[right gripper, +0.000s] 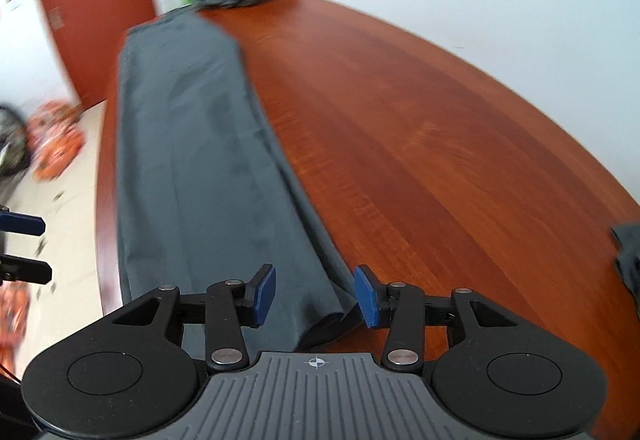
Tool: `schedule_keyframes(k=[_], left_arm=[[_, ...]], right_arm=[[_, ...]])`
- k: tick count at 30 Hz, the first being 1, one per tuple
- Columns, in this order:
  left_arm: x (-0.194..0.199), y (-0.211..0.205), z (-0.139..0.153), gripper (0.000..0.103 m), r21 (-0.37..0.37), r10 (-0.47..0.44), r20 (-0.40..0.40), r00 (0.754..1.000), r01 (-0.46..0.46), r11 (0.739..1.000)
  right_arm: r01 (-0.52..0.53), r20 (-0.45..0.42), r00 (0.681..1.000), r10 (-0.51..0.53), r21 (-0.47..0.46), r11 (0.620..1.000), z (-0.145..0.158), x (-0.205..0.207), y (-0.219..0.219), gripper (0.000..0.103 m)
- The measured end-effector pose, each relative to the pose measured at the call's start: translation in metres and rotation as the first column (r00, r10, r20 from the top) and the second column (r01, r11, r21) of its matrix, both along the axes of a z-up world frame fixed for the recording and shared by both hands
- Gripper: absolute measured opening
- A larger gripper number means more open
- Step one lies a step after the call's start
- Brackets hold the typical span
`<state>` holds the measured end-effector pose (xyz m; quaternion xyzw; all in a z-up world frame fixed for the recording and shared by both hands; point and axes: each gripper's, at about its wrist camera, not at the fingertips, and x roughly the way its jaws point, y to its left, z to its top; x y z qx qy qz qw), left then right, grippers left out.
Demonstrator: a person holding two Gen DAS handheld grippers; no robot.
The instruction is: Fold clothes
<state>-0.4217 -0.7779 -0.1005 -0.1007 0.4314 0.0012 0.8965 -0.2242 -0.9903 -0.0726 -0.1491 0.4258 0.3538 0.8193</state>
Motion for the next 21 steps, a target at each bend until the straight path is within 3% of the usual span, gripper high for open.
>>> schedule_keyframes(k=[6, 14, 21], left_arm=[[-0.023, -0.051, 0.004, 0.077, -0.027, 0.142, 0.006, 0.990, -0.142, 0.989], [-0.014, -0.106, -0.006, 0.078, 0.013, 0.202, -0.010, 0.979, -0.202, 0.979], [0.014, -0.138, -0.024, 0.078, 0.060, 0.187, -0.004, 0.982, -0.186, 0.981]], right_arm=[[-0.164, -0.029, 0.986, 0.163, -0.042, 0.986, -0.017, 0.016, 0.002, 0.046], [-0.269, -0.029, 0.963, 0.268, -0.030, 0.963, -0.020, 0.036, -0.020, 0.046], [-0.414, 0.018, 0.909, 0.416, -0.073, 0.907, -0.028, 0.030, -0.025, 0.046]])
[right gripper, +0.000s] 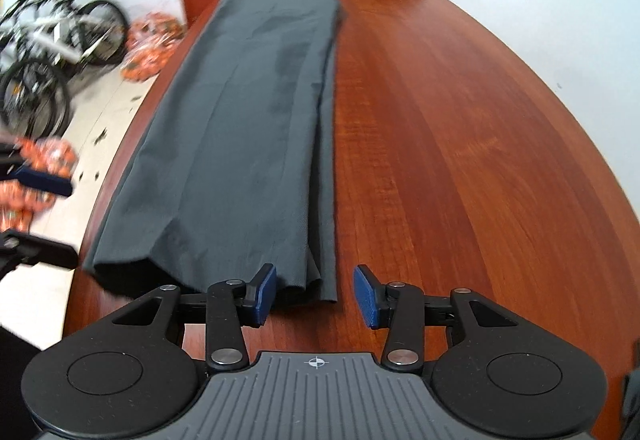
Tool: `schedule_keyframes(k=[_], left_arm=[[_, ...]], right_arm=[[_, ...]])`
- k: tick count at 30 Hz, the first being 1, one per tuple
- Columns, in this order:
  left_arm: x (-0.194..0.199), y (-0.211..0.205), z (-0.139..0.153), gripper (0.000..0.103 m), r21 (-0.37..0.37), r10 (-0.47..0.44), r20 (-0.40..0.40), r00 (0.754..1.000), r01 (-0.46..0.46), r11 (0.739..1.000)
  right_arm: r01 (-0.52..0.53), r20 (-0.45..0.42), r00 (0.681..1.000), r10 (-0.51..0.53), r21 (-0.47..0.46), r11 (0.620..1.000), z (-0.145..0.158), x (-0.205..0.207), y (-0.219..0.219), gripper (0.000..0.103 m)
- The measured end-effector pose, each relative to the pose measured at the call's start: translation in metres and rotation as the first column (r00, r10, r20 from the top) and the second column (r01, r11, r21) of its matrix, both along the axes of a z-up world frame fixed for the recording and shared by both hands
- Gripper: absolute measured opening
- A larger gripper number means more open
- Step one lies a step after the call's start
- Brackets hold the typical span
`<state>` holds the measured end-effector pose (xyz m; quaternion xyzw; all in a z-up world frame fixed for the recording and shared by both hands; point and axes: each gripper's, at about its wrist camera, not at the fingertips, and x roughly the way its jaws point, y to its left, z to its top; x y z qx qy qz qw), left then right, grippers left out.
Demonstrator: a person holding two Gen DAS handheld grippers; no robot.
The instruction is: Fold clothes
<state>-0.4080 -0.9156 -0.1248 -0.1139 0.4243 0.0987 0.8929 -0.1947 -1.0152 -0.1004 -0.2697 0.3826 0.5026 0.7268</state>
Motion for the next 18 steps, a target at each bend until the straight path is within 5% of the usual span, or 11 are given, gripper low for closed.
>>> schedule_keyframes(k=[10, 18], left_arm=[[0.033, -0.015, -0.026, 0.077, 0.116, 0.051, -0.059, 0.997, -0.044, 0.992], [0.032, -0.012, -0.019, 0.077, 0.179, 0.136, -0.030, 0.990, -0.129, 0.975]], right_arm=[[-0.106, 0.046, 0.993, 0.107, -0.031, 0.994, -0.013, -0.010, -0.007, 0.046], [-0.114, 0.064, 0.992, 0.111, 0.052, 0.992, -0.014, -0.006, 0.006, 0.046]])
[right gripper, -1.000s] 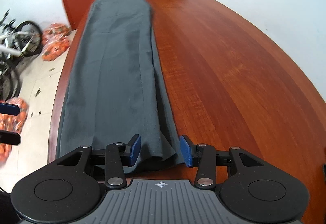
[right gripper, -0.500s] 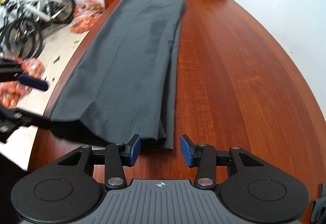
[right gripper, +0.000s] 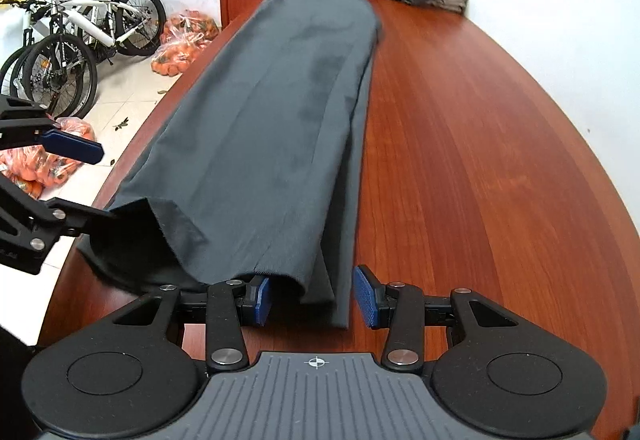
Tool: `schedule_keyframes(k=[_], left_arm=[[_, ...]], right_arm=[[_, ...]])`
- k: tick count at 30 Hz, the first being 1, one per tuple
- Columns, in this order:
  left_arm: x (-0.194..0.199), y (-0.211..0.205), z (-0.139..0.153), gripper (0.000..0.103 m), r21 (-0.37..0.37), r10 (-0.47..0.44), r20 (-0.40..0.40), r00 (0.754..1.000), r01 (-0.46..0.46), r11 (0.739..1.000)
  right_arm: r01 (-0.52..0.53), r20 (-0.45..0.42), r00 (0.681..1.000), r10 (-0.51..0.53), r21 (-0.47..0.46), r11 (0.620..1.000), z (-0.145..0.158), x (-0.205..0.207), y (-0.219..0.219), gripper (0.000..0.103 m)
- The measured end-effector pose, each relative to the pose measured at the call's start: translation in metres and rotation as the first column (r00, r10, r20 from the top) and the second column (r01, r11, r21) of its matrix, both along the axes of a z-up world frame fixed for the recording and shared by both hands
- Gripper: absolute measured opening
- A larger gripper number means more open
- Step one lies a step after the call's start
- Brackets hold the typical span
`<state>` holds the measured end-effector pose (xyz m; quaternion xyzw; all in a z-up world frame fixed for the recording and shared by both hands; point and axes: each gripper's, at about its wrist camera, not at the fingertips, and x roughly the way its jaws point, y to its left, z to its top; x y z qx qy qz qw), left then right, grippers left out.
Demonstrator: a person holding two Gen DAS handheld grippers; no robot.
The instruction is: Fold clothes
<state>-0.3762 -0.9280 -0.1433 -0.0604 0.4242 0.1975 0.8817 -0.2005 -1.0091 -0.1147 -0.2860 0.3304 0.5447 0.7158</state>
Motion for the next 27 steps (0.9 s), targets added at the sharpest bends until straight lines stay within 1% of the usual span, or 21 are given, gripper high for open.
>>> schedule_keyframes(k=[3, 7, 8, 10, 12, 15, 16, 17, 19, 22, 24, 26, 27], left_arm=[[0.001, -0.002, 0.003, 0.077, 0.013, 0.029, 0.005, 1.000, -0.029, 0.999], [-0.001, -0.011, 0.007, 0.075, 0.061, 0.052, 0.008, 0.999, -0.053, 0.997], [-0.001, -0.012, 0.008, 0.075, 0.071, 0.059, 0.008, 0.998, -0.059, 0.996], [-0.002, -0.015, 0.009, 0.070, 0.081, 0.064, 0.003, 0.998, -0.064, 0.995], [-0.003, -0.018, 0.008, 0.064, 0.092, 0.065, -0.012, 0.998, -0.064, 0.994], [-0.005, -0.024, 0.008, 0.060, 0.121, 0.055, -0.027, 0.998, -0.051, 0.991], [-0.006, -0.028, 0.009, 0.058, 0.136, 0.045, -0.032, 0.998, -0.040, 0.990], [-0.007, -0.030, 0.009, 0.057, 0.146, 0.034, -0.040, 0.999, -0.028, 0.989], [-0.010, -0.032, 0.007, 0.057, 0.147, 0.020, -0.064, 0.998, -0.011, 0.989], [-0.016, -0.034, 0.002, 0.057, 0.124, 0.000, -0.088, 0.996, 0.011, 0.992], [-0.022, -0.036, 0.002, 0.057, 0.102, -0.008, -0.095, 0.995, 0.018, 0.995], [-0.029, -0.037, 0.005, 0.057, 0.063, -0.016, -0.076, 0.997, 0.021, 0.998], [-0.032, -0.037, 0.006, 0.058, 0.042, -0.017, -0.062, 0.998, 0.019, 0.999]], right_arm=[[-0.003, -0.010, 1.000, 0.003, 0.008, 1.000, -0.005, 0.002, 0.006, 0.046], [0.019, 0.022, 1.000, -0.019, 0.028, 0.999, -0.009, 0.002, 0.009, 0.044], [0.034, 0.036, 0.999, -0.035, 0.032, 0.999, -0.008, 0.002, 0.008, 0.030], [0.059, 0.015, 0.998, -0.060, 0.056, 0.997, -0.004, 0.008, 0.003, 0.009], [0.098, -0.005, 0.995, -0.098, 0.091, 0.991, 0.002, 0.012, -0.004, 0.005], [0.166, -0.114, 0.982, -0.151, 0.137, 0.977, 0.014, 0.026, -0.014, 0.004], [0.180, -0.131, 0.978, -0.163, 0.135, 0.974, 0.015, 0.029, -0.015, 0.004], [0.194, -0.147, 0.974, -0.174, 0.132, 0.972, 0.016, 0.032, -0.017, 0.004], [0.199, -0.147, 0.972, -0.185, 0.086, 0.976, 0.009, 0.035, -0.019, 0.006], [0.186, -0.138, 0.973, -0.183, 0.006, 0.983, -0.005, 0.038, -0.023, 0.006], [0.189, -0.114, 0.975, -0.190, -0.018, 0.982, -0.008, 0.037, -0.028, 0.007], [0.210, -0.131, 0.969, -0.210, -0.015, 0.978, -0.007, 0.041, -0.037, 0.013], [0.225, -0.140, 0.964, -0.224, -0.012, 0.974, -0.006, 0.043, -0.041, 0.014]])
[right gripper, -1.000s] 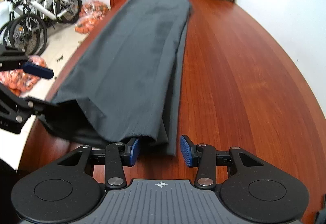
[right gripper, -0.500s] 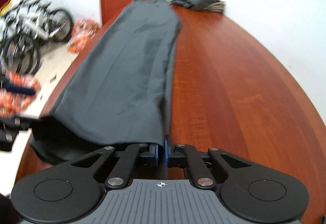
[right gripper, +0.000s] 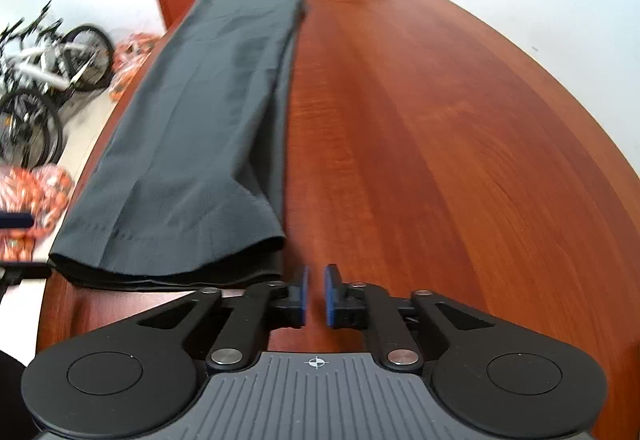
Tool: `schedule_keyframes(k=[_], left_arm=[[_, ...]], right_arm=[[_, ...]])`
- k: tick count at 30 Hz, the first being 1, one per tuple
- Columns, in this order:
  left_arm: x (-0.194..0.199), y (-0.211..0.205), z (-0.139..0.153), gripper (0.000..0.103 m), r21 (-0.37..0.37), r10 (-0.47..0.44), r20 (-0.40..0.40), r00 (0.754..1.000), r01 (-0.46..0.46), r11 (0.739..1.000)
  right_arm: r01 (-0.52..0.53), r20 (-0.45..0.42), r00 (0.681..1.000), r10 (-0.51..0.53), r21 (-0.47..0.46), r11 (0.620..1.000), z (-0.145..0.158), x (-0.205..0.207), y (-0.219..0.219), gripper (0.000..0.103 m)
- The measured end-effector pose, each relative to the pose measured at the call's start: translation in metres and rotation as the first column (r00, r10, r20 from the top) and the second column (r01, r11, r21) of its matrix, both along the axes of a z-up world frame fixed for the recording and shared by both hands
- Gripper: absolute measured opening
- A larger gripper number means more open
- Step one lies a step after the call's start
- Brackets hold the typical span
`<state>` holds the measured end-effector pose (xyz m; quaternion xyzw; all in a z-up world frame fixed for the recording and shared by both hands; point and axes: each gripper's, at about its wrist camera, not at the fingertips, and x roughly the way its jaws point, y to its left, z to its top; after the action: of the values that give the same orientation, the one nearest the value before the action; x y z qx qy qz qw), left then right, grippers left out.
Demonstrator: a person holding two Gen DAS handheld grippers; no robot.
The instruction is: Fold clothes
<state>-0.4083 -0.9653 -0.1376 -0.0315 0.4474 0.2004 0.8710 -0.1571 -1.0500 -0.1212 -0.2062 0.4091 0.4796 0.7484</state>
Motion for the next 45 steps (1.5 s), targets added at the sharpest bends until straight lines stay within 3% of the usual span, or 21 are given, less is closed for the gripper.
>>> schedule_keyframes(k=[3, 5, 9, 14, 19, 21, 23, 26, 30, 32, 34, 37, 39, 41, 45], left_arm=[[-0.007, 0.002, 0.003, 0.061, -0.061, 0.012, 0.046, 0.999, -0.010, 0.998], [-0.009, 0.004, 0.007, 0.062, -0.089, 0.026, 0.074, 0.997, -0.019, 0.996], [-0.007, 0.012, 0.014, 0.064, -0.145, 0.081, 0.109, 0.991, -0.065, 0.987], [0.003, 0.025, 0.012, 0.064, -0.178, 0.162, 0.081, 0.983, -0.146, 0.973], [0.004, 0.035, 0.009, 0.064, -0.210, 0.203, 0.057, 0.978, -0.187, 0.960], [0.002, 0.036, 0.008, 0.064, -0.219, 0.210, 0.050, 0.976, -0.195, 0.956], [0.001, 0.036, 0.008, 0.064, -0.224, 0.210, 0.052, 0.976, -0.194, 0.955], [0.001, 0.035, 0.012, 0.064, -0.228, 0.202, 0.064, 0.977, -0.183, 0.956], [0.000, 0.035, 0.014, 0.064, -0.240, 0.197, 0.079, 0.977, -0.174, 0.955], [0.000, 0.036, 0.013, 0.064, -0.247, 0.200, 0.075, 0.977, -0.176, 0.953], [0.000, 0.037, 0.013, 0.064, -0.252, 0.200, 0.070, 0.977, -0.176, 0.951], [0.001, 0.038, 0.013, 0.065, -0.256, 0.193, 0.059, 0.979, -0.172, 0.951], [0.002, 0.040, 0.011, 0.065, -0.263, 0.197, 0.053, 0.979, -0.177, 0.948], [0.004, 0.041, 0.009, 0.065, -0.269, 0.200, 0.045, 0.979, -0.181, 0.946], [0.004, 0.040, 0.006, 0.065, -0.296, 0.201, 0.033, 0.979, -0.183, 0.938]], right_arm=[[0.033, -0.030, 0.999, -0.032, 0.028, 0.999, 0.004, 0.007, -0.006, 0.027], [0.047, -0.086, 0.996, -0.040, 0.078, 0.996, 0.007, 0.012, -0.008, 0.045], [0.078, -0.163, 0.985, -0.048, 0.180, 0.981, 0.019, 0.020, -0.002, 0.054], [0.036, -0.164, 0.986, -0.003, 0.197, 0.980, 0.020, 0.019, 0.026, 0.054], [-0.073, -0.134, 0.987, 0.091, 0.133, 0.988, 0.004, 0.008, 0.046, 0.052], [-0.075, -0.134, 0.987, 0.087, 0.095, 0.993, -0.003, 0.007, 0.049, 0.039], [-0.045, -0.169, 0.984, 0.059, 0.084, 0.995, -0.007, 0.010, 0.045, 0.007], [-0.003, -0.212, 0.977, 0.032, 0.133, 0.991, 0.007, 0.011, 0.036, 0.006], [0.069, -0.289, 0.957, -0.017, 0.173, 0.982, 0.026, 0.013, 0.026, 0.006], [0.088, -0.322, 0.945, -0.047, 0.113, 0.990, 0.016, 0.016, 0.026, 0.009], [0.102, -0.279, 0.956, -0.091, 0.025, 0.994, 0.002, 0.017, 0.024, 0.014], [0.115, -0.226, 0.968, -0.112, -0.002, 0.993, 0.000, 0.015, 0.017, 0.016], [0.108, -0.205, 0.973, -0.104, 0.006, 0.994, 0.003, 0.014, 0.015, 0.022], [0.107, -0.192, 0.976, -0.100, 0.027, 0.994, 0.008, 0.014, 0.014, 0.038], [0.090, -0.211, 0.975, -0.069, 0.089, 0.992, 0.014, 0.018, 0.022, 0.048]])
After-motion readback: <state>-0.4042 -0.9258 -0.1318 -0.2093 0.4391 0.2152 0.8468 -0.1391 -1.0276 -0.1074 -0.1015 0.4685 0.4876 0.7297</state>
